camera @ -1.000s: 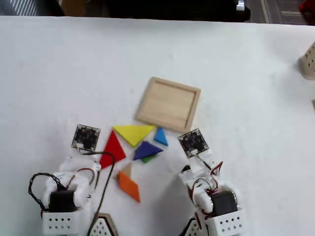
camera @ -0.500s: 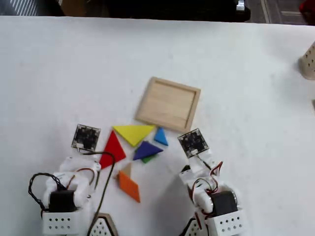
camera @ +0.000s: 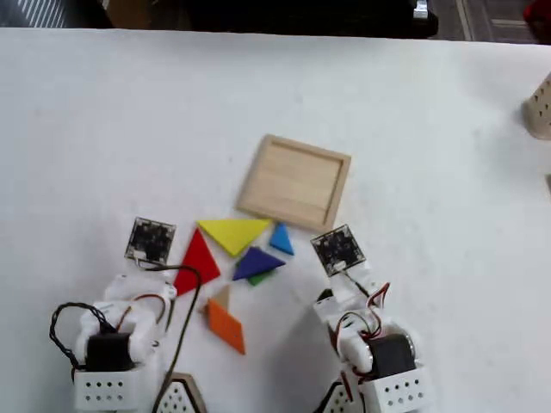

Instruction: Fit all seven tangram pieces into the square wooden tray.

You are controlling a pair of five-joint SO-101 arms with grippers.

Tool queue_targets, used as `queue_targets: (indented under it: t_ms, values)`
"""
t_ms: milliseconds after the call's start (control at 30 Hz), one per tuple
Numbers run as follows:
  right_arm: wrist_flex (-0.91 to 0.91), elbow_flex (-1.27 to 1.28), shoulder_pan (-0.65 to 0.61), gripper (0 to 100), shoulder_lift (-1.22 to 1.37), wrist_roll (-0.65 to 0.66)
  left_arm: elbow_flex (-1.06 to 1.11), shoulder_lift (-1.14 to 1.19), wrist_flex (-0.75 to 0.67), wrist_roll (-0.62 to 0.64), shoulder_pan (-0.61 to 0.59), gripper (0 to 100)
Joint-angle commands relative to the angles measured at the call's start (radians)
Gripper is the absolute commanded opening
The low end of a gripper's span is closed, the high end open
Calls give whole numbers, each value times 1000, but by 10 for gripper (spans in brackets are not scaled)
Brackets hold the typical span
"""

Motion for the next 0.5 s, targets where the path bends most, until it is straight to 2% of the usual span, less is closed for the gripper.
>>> queue_targets:
  t_ms: [0,267,467]
  values:
    - [2,5,5,19,-10,11,-14,-12,0,-20,12,26]
    - [2,5,5,19,-10,11,-164,-12,0,-20,10,27]
    - [2,5,1,21,-10,3,-169,-12,-8,-20,15,27]
